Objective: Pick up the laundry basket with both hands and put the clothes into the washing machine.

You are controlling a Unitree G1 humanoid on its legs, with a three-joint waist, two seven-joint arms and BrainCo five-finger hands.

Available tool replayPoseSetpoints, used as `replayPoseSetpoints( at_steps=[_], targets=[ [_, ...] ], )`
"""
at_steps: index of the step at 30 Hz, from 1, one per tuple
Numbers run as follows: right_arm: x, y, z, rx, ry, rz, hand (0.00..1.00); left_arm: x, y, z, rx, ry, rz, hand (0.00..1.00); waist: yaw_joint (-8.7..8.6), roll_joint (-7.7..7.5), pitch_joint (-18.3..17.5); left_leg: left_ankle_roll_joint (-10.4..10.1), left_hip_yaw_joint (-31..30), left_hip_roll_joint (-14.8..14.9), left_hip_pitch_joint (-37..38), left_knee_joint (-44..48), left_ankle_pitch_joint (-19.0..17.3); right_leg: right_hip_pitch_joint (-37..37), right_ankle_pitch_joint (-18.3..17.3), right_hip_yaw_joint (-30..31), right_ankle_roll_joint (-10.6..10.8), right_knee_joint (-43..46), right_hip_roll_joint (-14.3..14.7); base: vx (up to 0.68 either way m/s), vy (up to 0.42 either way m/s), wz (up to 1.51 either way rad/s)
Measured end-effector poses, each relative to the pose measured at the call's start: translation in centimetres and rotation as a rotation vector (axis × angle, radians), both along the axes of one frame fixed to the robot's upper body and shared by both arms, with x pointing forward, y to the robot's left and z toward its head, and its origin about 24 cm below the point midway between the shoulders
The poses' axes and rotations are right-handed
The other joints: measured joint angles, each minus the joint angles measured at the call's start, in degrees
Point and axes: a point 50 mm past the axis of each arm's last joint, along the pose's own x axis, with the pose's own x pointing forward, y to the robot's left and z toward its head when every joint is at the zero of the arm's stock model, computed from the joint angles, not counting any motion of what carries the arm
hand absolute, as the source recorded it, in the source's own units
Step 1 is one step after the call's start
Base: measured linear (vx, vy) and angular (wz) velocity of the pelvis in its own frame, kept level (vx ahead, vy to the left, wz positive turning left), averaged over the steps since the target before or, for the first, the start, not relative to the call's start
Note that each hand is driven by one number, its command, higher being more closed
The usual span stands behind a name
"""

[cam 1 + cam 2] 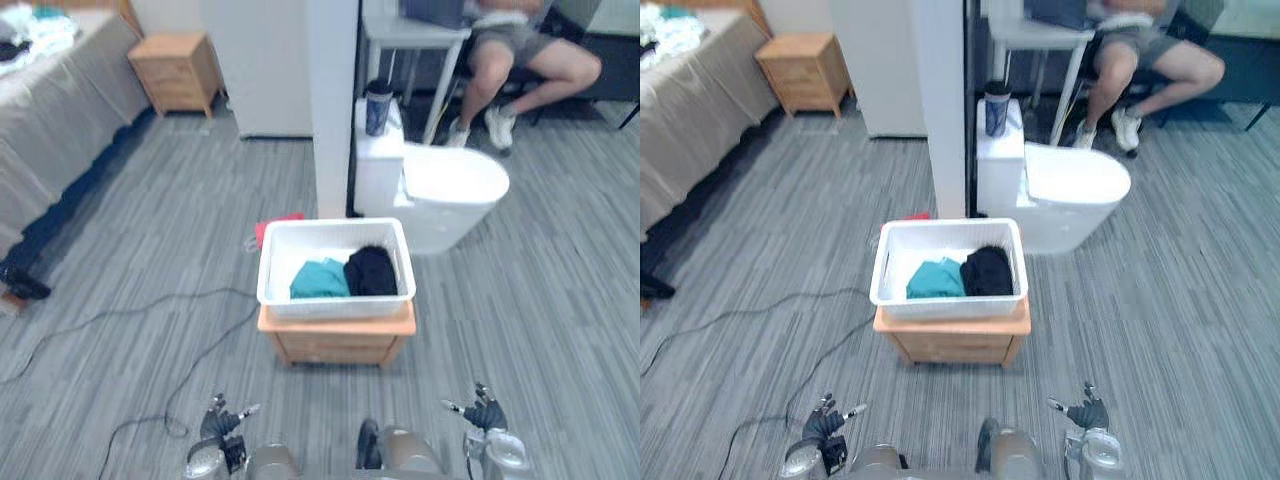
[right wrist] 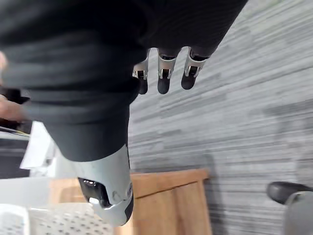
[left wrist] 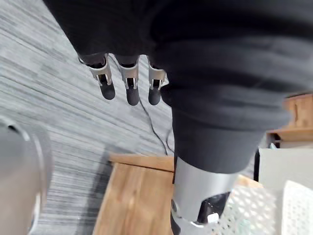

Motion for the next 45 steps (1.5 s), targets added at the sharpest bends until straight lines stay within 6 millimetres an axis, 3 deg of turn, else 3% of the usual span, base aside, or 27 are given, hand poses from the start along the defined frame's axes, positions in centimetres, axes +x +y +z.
replayPoseSetpoints(
  at_steps=[2,4,6,11,16,20,23,24,28,32,33,38,45],
  targets=[
    [0.4,-0.1,0.4,-0.006,-0.022,-0.004,0.0,0.5,0.0,0.4,0.0,-0.027,0.005,0.0,0.31,0.38,-0.2,-0.08,-0.41,-1.5,0.46,-9.78,0.17,0.08,0.05,0.59,0.12,-0.01,0.02,0.24,0.043,-0.27],
    [1.1,-0.5,1.6,-0.029,-0.082,-0.003,0.0,1.2,0.1,1.0,-0.003,-0.075,0.019,0.0,0.79,1.61,-0.74,0.16,-0.99,-2.85,2.22,-20.4,3.57,0.14,-0.33,1.56,1.21,-0.04,0.71,0.21,0.109,-0.32],
    [2.2,-0.3,3.6,-0.058,-0.187,0.001,0.0,2.0,1.3,2.3,0.032,-0.142,0.047,0.0,0.91,-0.14,-1.23,0.41,-0.11,-4.62,4.34,-24.6,5.83,0.21,-0.91,3.56,3.12,-0.29,-0.29,0.22,0.163,-0.29],
    [4.6,-0.1,6.2,-0.102,-0.33,0.049,0.0,3.4,3.0,4.7,0.107,-0.265,0.045,0.0,0.82,-1.29,-2.05,0.98,2.76,-7.04,5.82,-27.61,5.71,-0.02,0.19,6.46,5.45,-3.9,-2.03,0.09,0.119,-0.23],
    [8.4,0.5,7.5,-0.143,-0.362,0.167,0.0,5.0,3.3,5.8,0.122,-0.318,0.046,0.0,0.71,0.73,-1.49,2.39,3.34,-8.76,3.68,-30.21,6.77,-2.75,3.01,8.34,6.17,-7.22,-1.94,0.02,0.061,-0.2],
    [13.0,1.7,9.1,-0.169,-0.387,0.253,0.0,9.6,2.1,7.3,0.142,-0.376,-0.031,0.0,0.84,2.49,1.31,3.03,3.38,-9.46,0.94,-32.42,8.95,-5.89,5.63,9.36,6.03,-8.6,-1.95,-0.02,0.022,-0.12],
    [16.0,3.3,10.6,-0.172,-0.403,0.307,0.0,13.1,0.9,8.8,0.152,-0.422,-0.101,0.0,0.83,2.53,3.58,3.49,3.14,-9.39,-2.1,-32.59,10.25,-9.2,7.06,9.68,5.76,-8.37,-1.87,-0.11,-0.002,-0.07],
    [17.8,3.8,11.9,-0.179,-0.423,0.315,0.0,14.9,0.2,9.7,0.158,-0.443,-0.129,0.0,0.77,2.48,5.69,3.79,3.16,-9.43,-3.28,-32.41,10.71,-10.7,7.61,10.12,5.74,-7.82,-1.96,-0.14,0.013,-0.1],
    [20.9,4.4,15.4,-0.213,-0.486,0.278,0.0,18.3,-1.4,12.1,0.17,-0.501,-0.182,0.0,0.86,2.22,10.33,4.37,3.64,-9.45,-6.88,-30.29,11.08,-15.56,7.76,11.32,5.82,-4.27,-2.27,-0.17,0.025,-0.11],
    [22.9,5.2,18.2,-0.221,-0.526,0.267,0.0,20.3,-2.5,13.6,0.187,-0.519,-0.2,0.0,0.98,2.08,11.27,4.78,4.04,-9.28,-11.09,-28.36,11.34,-20.44,7.9,12.17,5.92,-1.57,-2.4,-0.14,0.001,-0.07],
    [23.6,5.6,19.4,-0.223,-0.547,0.273,1.0,21.0,-2.7,14.4,0.194,-0.533,-0.198,1.0,0.99,2.08,11.99,4.89,3.96,-9.09,-11.9,-27.78,11.41,-21.12,8.15,12.13,5.84,-1.3,-2.35,-0.12,-0.013,0.0],
    [25.4,6.6,23.9,-0.265,-0.643,0.298,1.0,22.8,-3.5,16.8,0.242,-0.584,-0.217,1.0,1.16,2.01,13.46,4.91,3.39,-8.13,-15.28,-26.04,11.41,-23.78,8.82,11.78,5.65,-0.54,-2.39,-0.09,-0.014,0.03],
    [25.6,6.4,24.7,-0.314,-0.649,0.314,1.0,23.0,-2.1,17.5,0.293,-0.585,-0.178,1.0,1.14,2.0,13.47,4.89,3.23,-7.68,-16.06,-25.52,11.42,-24.17,8.87,11.29,5.61,-0.56,-2.24,0.01,-0.002,0.01]
  ],
)
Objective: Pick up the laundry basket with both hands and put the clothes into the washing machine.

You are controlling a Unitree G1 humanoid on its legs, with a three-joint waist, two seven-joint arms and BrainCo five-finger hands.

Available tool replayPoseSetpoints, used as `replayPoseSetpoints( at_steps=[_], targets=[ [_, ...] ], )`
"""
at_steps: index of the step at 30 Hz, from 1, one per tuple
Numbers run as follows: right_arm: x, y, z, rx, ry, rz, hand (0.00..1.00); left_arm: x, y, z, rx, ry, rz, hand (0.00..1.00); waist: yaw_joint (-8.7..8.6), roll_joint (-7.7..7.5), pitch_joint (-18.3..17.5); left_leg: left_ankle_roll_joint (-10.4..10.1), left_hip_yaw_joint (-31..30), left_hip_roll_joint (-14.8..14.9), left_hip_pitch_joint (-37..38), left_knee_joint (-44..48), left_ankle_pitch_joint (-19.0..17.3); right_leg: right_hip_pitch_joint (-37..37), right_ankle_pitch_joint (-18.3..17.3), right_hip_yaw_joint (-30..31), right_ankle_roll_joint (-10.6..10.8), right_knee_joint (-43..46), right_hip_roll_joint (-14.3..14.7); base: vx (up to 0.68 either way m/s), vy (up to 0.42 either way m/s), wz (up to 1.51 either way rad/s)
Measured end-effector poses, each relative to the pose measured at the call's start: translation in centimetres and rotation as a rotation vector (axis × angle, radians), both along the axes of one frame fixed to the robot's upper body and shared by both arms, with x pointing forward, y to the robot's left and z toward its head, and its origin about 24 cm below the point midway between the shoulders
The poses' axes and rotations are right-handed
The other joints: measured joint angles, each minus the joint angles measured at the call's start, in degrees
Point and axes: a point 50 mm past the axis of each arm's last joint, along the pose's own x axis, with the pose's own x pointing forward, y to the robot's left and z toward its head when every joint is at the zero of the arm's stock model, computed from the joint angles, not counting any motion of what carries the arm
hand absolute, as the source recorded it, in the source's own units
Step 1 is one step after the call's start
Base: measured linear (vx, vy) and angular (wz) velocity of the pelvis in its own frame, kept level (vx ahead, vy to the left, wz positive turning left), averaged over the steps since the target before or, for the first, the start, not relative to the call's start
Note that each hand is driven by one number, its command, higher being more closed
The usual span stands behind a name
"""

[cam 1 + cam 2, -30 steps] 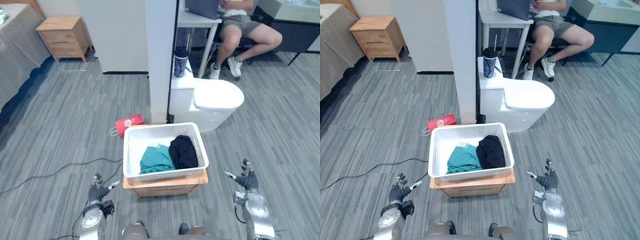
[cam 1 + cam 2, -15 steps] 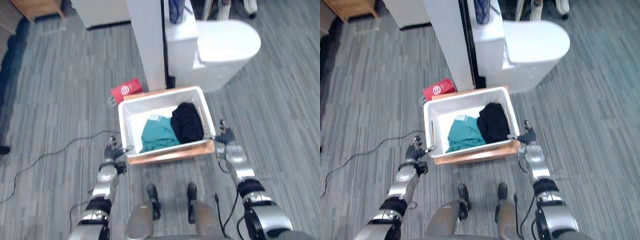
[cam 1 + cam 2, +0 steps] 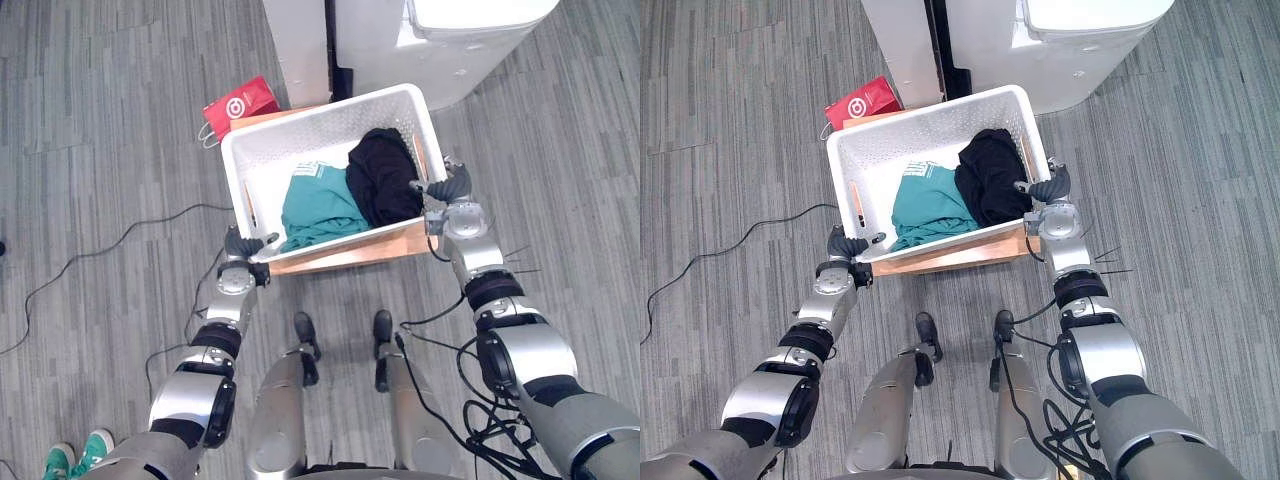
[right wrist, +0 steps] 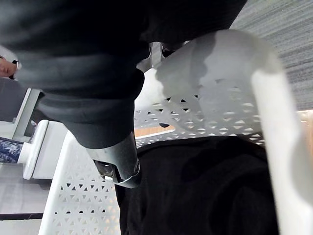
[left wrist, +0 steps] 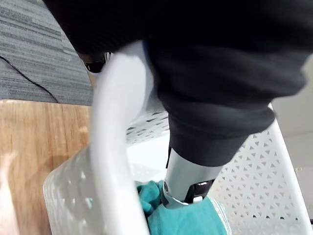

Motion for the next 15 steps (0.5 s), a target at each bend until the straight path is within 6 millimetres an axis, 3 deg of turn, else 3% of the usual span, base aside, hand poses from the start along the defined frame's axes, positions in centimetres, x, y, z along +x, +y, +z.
replayPoseSetpoints(
  at_steps=[6,10,13,15],
  targets=[
    [-2.1,-0.2,-0.4,0.011,-0.089,0.038,1.0,-1.2,0.5,-1.0,0.041,0.027,-0.014,1.0,-0.16,-0.01,0.0,-0.04,0.58,0.1,1.83,-0.83,0.03,1.14,-0.04,0.21,0.0,0.0,0.11,0.04,-0.003,-0.03],
    [-5.7,-1.3,-3.7,0.036,-0.094,0.033,1.0,-5.1,0.2,-3.6,0.019,0.036,-0.042,1.0,-0.73,-0.15,-0.17,-0.24,0.59,-1.24,7.35,-3.27,0.01,5.69,-1.58,0.76,0.2,-0.35,-0.13,0.05,0.005,0.0],
    [-8.4,-1.7,-5.6,0.073,-0.09,0.023,1.0,-7.9,0.2,-4.7,-0.012,0.037,-0.037,1.0,-2.03,-0.39,-1.18,-0.81,-0.03,-1.7,8.81,-4.25,-0.4,7.97,-1.67,0.44,0.3,-2.42,0.08,0.03,0.007,0.08],
    [-11.3,-2.0,-7.9,0.09,-0.046,0.004,1.0,-10.8,0.1,-6.3,-0.039,0.078,-0.022,1.0,-3.12,-0.82,-2.74,-1.17,-0.01,-1.79,11.28,-5.1,-0.72,10.73,-1.66,0.45,0.34,-4.06,0.24,0.09,0.008,-0.01]
  ],
)
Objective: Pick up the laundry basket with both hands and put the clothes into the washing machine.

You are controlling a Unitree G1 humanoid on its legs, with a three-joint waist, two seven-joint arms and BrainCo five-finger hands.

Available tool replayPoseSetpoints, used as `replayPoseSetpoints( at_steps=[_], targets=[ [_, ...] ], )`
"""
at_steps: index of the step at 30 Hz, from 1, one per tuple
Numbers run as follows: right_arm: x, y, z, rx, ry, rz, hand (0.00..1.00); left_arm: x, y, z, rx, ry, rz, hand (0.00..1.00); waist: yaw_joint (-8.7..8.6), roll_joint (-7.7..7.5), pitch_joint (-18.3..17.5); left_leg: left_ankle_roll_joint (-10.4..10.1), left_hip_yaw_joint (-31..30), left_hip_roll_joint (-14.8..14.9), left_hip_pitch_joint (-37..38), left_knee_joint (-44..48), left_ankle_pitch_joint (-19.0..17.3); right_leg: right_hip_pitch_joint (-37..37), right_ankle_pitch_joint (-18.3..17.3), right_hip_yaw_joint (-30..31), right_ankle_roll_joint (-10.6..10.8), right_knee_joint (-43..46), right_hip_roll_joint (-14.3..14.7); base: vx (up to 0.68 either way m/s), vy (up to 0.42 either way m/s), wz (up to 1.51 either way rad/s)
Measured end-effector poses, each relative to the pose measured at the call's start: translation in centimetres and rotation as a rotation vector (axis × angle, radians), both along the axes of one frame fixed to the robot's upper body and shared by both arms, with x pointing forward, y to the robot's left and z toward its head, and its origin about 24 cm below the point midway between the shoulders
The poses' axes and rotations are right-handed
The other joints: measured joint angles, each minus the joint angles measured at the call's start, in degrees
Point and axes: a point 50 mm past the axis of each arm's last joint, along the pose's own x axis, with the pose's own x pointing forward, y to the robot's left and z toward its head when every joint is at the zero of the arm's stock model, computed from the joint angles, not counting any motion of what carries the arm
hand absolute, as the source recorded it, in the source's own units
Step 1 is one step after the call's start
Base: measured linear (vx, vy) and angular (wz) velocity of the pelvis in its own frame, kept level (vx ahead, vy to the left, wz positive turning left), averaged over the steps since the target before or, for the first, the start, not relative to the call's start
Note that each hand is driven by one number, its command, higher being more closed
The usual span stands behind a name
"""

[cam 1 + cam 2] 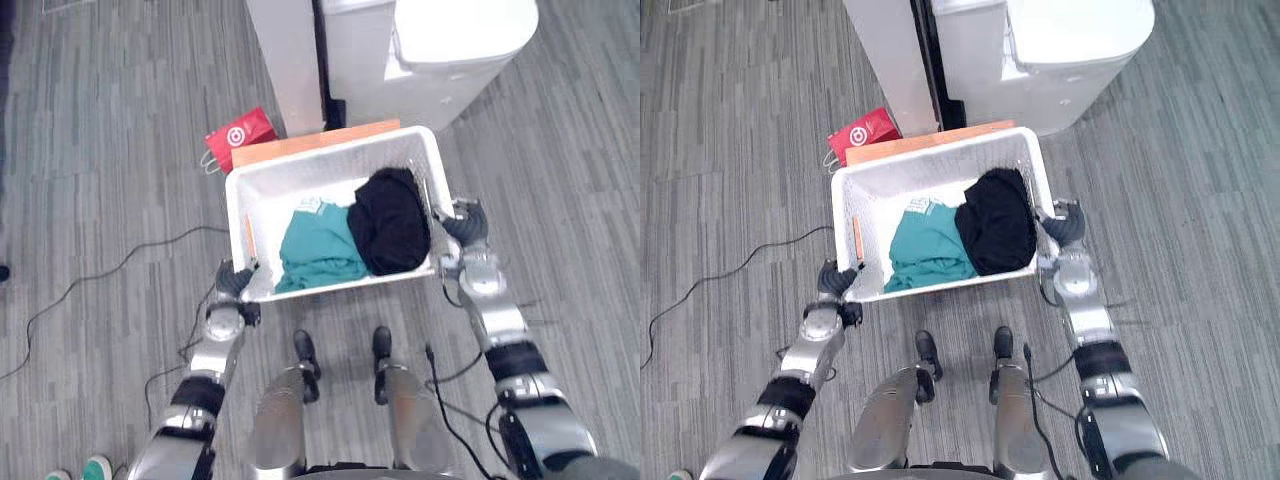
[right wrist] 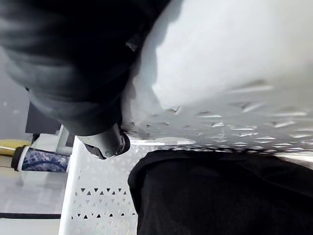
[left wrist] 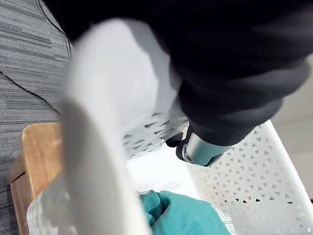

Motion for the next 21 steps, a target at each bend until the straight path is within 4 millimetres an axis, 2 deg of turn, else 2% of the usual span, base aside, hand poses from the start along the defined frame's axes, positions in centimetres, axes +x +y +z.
replayPoseSetpoints(
  at_steps=[1,3,6,10,13,15,17,19,20,21],
  targets=[
    [-0.7,-0.1,-0.6,0.008,0.015,-0.007,1.0,-0.7,0.0,-0.4,-0.005,0.011,0.001,1.0,-0.23,-0.11,-0.61,0.08,0.01,-0.02,0.67,-0.2,-0.07,0.72,-0.01,-0.01,0.01,-0.33,0.03,0.13,0.011,-0.03],
    [-3.8,-0.4,-2.5,0.037,0.059,-0.028,1.0,-3.4,-0.4,-1.3,-0.027,0.046,0.007,1.0,-0.41,-0.16,-3.93,-0.22,0.09,0.03,2.55,-0.66,-0.75,3.0,-0.12,0.12,0.14,-1.95,0.25,0.12,0.006,-0.06],
    [-6.5,-0.7,-2.9,0.068,0.053,-0.041,1.0,-5.0,-0.8,-0.6,-0.022,0.025,-0.035,1.0,-0.78,-0.13,-6.59,-0.51,-0.2,0.18,4.56,-0.78,-1.35,5.74,-0.13,0.15,0.15,-3.75,0.52,0.12,-0.006,-0.04],
    [-7.8,-1.0,-2.5,0.078,0.026,-0.046,1.0,-6.0,-0.8,0.2,-0.014,-0.002,-0.046,1.0,-0.65,-0.11,-8.36,-0.75,-0.83,0.43,7.5,-0.19,-2.59,8.02,-0.13,2.14,0.15,-4.22,1.08,0.03,-0.012,-0.28],
    [-8.4,-0.9,-2.1,0.088,0.006,-0.047,1.0,-6.4,-1.1,0.7,-0.02,-0.025,-0.044,1.0,-0.26,0.12,-9.0,-1.62,-5.76,0.43,8.76,2.27,-5.58,8.32,-0.09,6.02,0.31,-4.07,2.27,-0.04,0.01,-0.64],
    [-9.5,-1.0,-2.3,0.094,0.016,-0.065,1.0,-6.7,-1.3,0.7,-0.019,-0.02,-0.052,1.0,-0.86,-0.14,-10.71,-1.41,-3.3,0.65,9.18,2.88,-6.55,7.59,0.39,8.52,0.94,-4.04,2.54,-0.03,0.065,-0.68],
    [-10.4,-1.0,-2.1,0.103,0.01,-0.082,1.0,-6.7,-1.4,1.1,-0.019,-0.033,-0.054,1.0,-1.01,-0.18,-10.93,-1.21,0.2,1.3,9.64,4.32,-7.82,6.57,1.02,11.57,1.45,-3.65,3.2,-0.03,0.072,-0.99],
    [-10.7,-1.0,-1.6,0.115,-0.015,-0.09,1.0,-6.6,-1.4,1.7,-0.008,-0.061,-0.06,1.0,-1.57,-0.19,-11.21,-0.62,6.95,3.19,9.13,7.28,-9.96,3.45,2.38,16.9,2.32,-3.05,4.6,-0.05,0.089,-1.46],
    [-10.6,-1.0,-1.6,0.118,-0.018,-0.092,1.0,-6.6,-1.4,1.8,-0.006,-0.065,-0.061,1.0,-1.93,-0.21,-11.22,-0.57,9.05,3.93,9.19,7.73,-10.49,2.88,2.34,16.5,1.81,-3.59,4.46,-0.08,0.066,-1.63],
    [-10.5,-0.9,-1.7,0.126,-0.02,-0.093,1.0,-6.5,-1.3,1.9,0.001,-0.068,-0.062,1.0,-2.09,-0.37,-11.3,-0.41,13.35,4.76,9.77,7.73,-10.93,1.19,2.07,11.24,-0.37,-3.83,2.82,-0.07,0.047,-1.37]
  ],
)
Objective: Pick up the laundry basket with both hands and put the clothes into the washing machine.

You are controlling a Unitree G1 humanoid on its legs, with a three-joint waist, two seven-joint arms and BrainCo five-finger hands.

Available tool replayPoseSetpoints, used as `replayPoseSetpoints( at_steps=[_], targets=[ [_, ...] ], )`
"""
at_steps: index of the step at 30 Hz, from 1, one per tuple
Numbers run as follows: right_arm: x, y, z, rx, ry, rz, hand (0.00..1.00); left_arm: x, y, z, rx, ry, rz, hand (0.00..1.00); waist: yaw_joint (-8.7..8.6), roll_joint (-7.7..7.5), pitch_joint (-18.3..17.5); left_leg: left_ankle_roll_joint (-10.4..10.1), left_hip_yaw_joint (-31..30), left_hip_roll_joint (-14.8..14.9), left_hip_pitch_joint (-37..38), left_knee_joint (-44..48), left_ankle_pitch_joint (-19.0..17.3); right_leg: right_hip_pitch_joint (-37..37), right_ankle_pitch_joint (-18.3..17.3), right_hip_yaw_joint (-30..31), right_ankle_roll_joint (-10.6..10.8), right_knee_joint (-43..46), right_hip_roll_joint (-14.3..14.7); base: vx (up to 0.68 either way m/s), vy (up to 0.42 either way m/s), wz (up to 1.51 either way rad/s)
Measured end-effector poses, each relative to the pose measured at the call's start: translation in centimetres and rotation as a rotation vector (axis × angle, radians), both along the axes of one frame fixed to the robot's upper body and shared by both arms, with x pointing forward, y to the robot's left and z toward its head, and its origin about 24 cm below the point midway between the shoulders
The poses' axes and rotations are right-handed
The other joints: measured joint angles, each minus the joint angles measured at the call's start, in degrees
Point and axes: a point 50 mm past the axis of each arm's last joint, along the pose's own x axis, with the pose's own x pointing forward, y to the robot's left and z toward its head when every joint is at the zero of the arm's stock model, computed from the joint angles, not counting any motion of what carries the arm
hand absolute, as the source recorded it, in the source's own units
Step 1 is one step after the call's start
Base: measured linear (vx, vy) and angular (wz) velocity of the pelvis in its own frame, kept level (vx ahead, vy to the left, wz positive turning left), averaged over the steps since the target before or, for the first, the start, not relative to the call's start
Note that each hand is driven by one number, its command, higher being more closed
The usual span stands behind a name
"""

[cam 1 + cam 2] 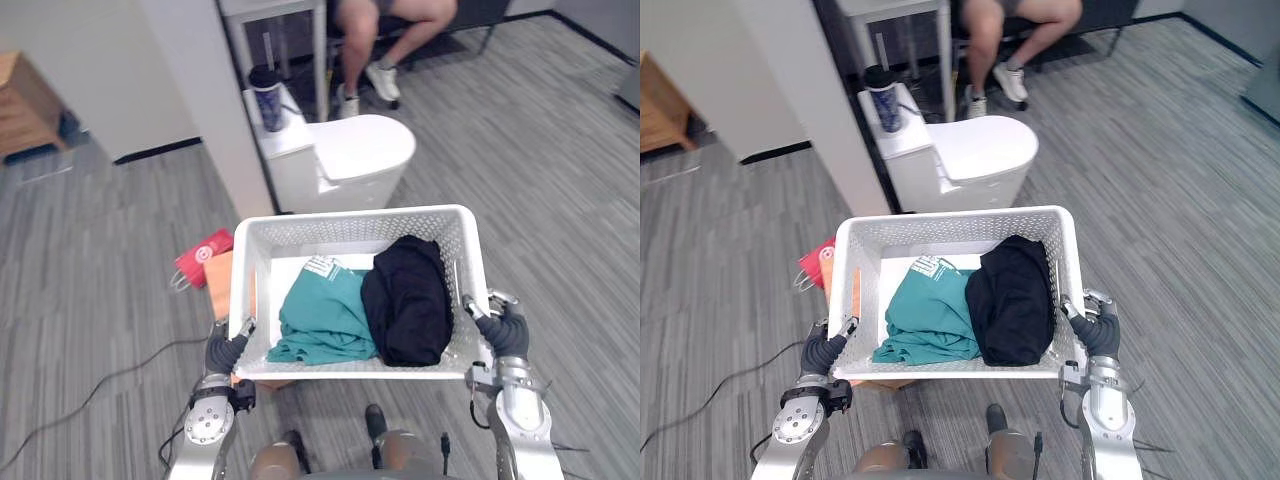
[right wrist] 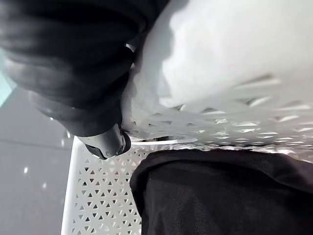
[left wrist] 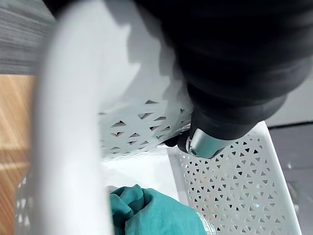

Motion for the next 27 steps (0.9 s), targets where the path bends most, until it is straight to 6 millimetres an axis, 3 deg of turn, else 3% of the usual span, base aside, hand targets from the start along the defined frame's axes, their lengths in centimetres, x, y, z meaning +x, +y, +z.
replayPoseSetpoints(
  at_steps=[1,3,5,6,8,9,10,11,12,13,14,15,17,18,19,20,21,22,23,24,25,26,27],
  targets=[
    [0.1,0.0,-0.1,0.002,0.001,0.001,1.0,0.0,0.1,0.0,0.008,-0.001,-0.001,1.0,-0.08,-0.03,0.0,0.13,2.25,0.62,0.41,-0.25,-0.16,-0.81,-0.07,-4.05,-0.85,0.07,-1.17,-0.07,0.048,-1.89],
    [0.9,0.3,-1.4,0.035,0.031,0.006,1.0,0.1,0.5,0.0,0.028,0.004,0.011,1.0,0.04,-1.05,-0.45,-0.31,12.2,2.58,3.33,-0.52,-0.77,-2.96,-1.56,-28.07,-4.84,4.03,-7.14,0.01,-0.023,-2.03],
    [1.6,0.3,-2.1,0.043,0.056,0.013,1.0,0.0,0.7,-0.6,0.029,0.029,0.016,1.0,-0.04,-1.1,-0.49,-1.81,18.66,3.92,6.92,0.67,-1.83,-2.57,-3.26,-41.01,-7.6,8.29,-11.45,0.1,-0.099,-2.08],
    [1.9,0.3,-2.3,0.038,0.066,0.019,1.0,0.0,0.8,-0.8,0.031,0.043,0.024,1.0,0.05,-1.19,-0.55,-3.16,21.73,4.73,9.17,2.38,-3.16,-2.57,-2.79,-44.15,-7.53,10.65,-12.41,0.13,-0.138,-2.11],
    [2.2,0.4,-2.3,0.032,0.068,0.032,1.0,0.0,0.7,-1.1,0.028,0.055,0.021,1.0,0.02,-1.21,-0.6,-2.98,22.73,6.73,11.42,6.5,-4.08,-4.38,-3.8,-39.51,-5.88,13.87,-10.82,0.19,-0.202,-1.92],
    [2.2,0.1,-2.2,0.019,0.069,0.036,1.0,0.1,0.5,-1.1,0.026,0.057,0.015,1.0,0.05,-0.9,-0.65,-1.36,21.48,9.97,11.27,13.04,-3.69,-4.91,-5.02,-36.39,-6.1,14.99,-8.49,0.23,-0.215,-1.76],
    [2.3,-0.1,-2.1,0.015,0.068,0.038,1.0,0.1,0.4,-1.1,0.025,0.057,0.01,1.0,0.02,-0.67,-0.71,2.16,19.91,12.07,10.12,17.6,-3.08,-4.9,-5.67,-34.95,-5.98,15.2,-6.99,0.22,-0.221,-1.71],
    [2.4,-0.2,-2.0,0.01,0.064,0.043,1.0,0.1,0.3,-1.1,0.024,0.057,0.005,1.0,0.25,-0.47,-0.7,12.05,13.15,15.97,6.18,28.34,1.33,-4.14,-6.13,-31.92,-6.4,14.56,-3.49,0.18,-0.202,-1.75],
    [2.8,-0.2,-1.7,-0.002,0.055,0.057,1.0,0.0,0.3,-1.5,0.023,0.073,0.008,1.0,0.86,0.07,-0.41,10.88,1.48,15.6,0.96,35.75,2.42,-2.2,-6.14,-28.96,-6.41,12.43,-0.42,0.18,-0.16,-1.79],
    [2.9,-0.3,-1.5,-0.015,0.053,0.064,1.0,0.0,0.2,-1.7,0.016,0.08,0.011,1.0,1.31,0.24,-0.31,8.23,-4.08,13.54,-1.48,37.61,1.14,-1.21,-6.14,-27.85,-6.42,11.11,0.59,0.2,-0.038,-1.84],
    [3.2,-0.4,-1.4,-0.027,0.058,0.076,1.0,-0.1,0.0,-1.8,0.003,0.085,0.016,1.0,2.48,0.24,-0.18,5.56,-11.19,9.0,-5.57,38.32,-0.67,1.08,-5.95,-25.92,-6.47,8.13,1.9,0.24,0.065,-1.57],
    [3.2,-0.5,-1.4,-0.031,0.059,0.078,1.0,-0.2,-0.1,-1.9,0.001,0.089,0.016,1.0,3.27,0.23,-0.16,4.62,-14.67,6.02,-8.03,36.45,-1.41,2.72,-5.83,-25.02,-6.49,6.09,2.24,0.25,0.09,-1.62],
    [3.2,-0.5,-1.4,-0.036,0.063,0.089,1.0,-0.5,-0.2,-2.1,-0.008,0.098,0.023,1.0,4.23,0.6,0.12,3.3,-18.0,1.81,-11.71,27.37,-2.08,5.98,-5.46,-22.74,-6.55,2.35,2.8,0.25,0.13,-1.26],
    [3.2,-0.6,-1.4,-0.051,0.069,0.099,1.0,-0.5,-0.2,-2.1,-0.011,0.098,0.028,1.0,4.81,1.12,0.22,2.01,-20.1,-0.22,-13.7,18.05,-1.3,7.89,-5.43,-21.56,-6.5,-0.41,3.12,0.3,0.168,-1.2],
    [3.2,-0.6,-1.3,-0.061,0.07,0.107,1.0,-0.5,-0.1,-2.1,-0.017,0.097,0.036,1.0,5.09,2.03,-0.12,-1.09,-20.95,-1.06,-14.14,8.51,0.59,9.12,-4.99,-20.34,-5.56,-2.96,3.98,0.26,0.135,-1.09],
    [3.3,-0.6,-1.2,-0.071,0.069,0.115,1.0,-0.6,-0.2,-2.2,-0.029,0.098,0.048,1.0,5.52,4.03,-0.35,-2.26,-21.88,-0.4,-14.9,1.88,4.13,10.87,-4.58,-18.71,-4.45,-4.66,6.49,0.47,0.176,-1.19],
    [3.3,0.0,-1.3,-0.054,0.066,0.125,1.0,-0.8,0.3,-2.1,-0.021,0.098,0.067,1.0,6.57,2.85,-0.59,-1.74,-21.29,-1.56,-14.48,4.08,5.99,10.55,-6.77,-14.64,-3.61,1.83,5.52,0.48,0.147,-0.78],
    [3.3,-0.2,-1.2,-0.057,0.064,0.118,1.0,-0.6,0.1,-2.3,-0.026,0.101,0.063,1.0,6.17,3.63,-0.29,-1.21,-21.72,-1.49,-14.74,5.65,5.88,11.37,-7.7,-14.86,-4.45,1.0,5.63,0.5,0.153,-0.5],
    [3.3,-0.3,-1.2,-0.059,0.068,0.109,1.0,-0.6,-0.2,-2.3,-0.04,0.099,0.065,1.0,6.22,3.57,-0.57,0.01,-21.89,-2.11,-14.86,6.27,5.38,11.24,-9.19,-15.56,-3.46,2.05,4.49,0.42,0.189,0.09],
    [3.2,-0.4,-1.3,-0.06,0.071,0.108,1.0,-0.6,-0.2,-2.3,-0.044,0.099,0.067,1.0,6.23,2.65,-0.64,2.59,-20.44,-3.85,-14.02,6.2,4.58,9.85,-13.24,-15.53,-1.84,6.59,2.22,0.4,0.197,0.18],
    [3.1,-0.2,-1.6,-0.048,0.081,0.106,1.0,-0.8,-0.2,-2.4,-0.043,0.107,0.068,1.0,5.99,1.06,-0.74,4.42,-19.41,-6.13,-11.38,5.54,3.22,8.7,-16.74,-15.48,1.63,13.54,-0.86,0.44,0.19,0.18],
    [3.1,-0.3,-1.8,-0.049,0.087,0.107,1.0,-0.9,-0.2,-2.5,-0.044,0.115,0.069,1.0,5.89,0.56,-0.6,4.7,-19.14,-7.22,-10.2,5.57,2.19,7.06,-17.53,-14.89,3.06,19.01,-2.32,0.51,0.171,0.33],
    [3.1,-0.2,-2.2,-0.048,0.107,0.105,1.0,-1.2,-0.1,-2.7,-0.04,0.131,0.073,1.0,5.53,0.01,-0.49,5.5,-19.45,-9.31,-7.64,5.87,0.2,3.55,-16.26,-15.13,4.95,31.43,-5.28,0.53,0.17,0.31]
  ],
)
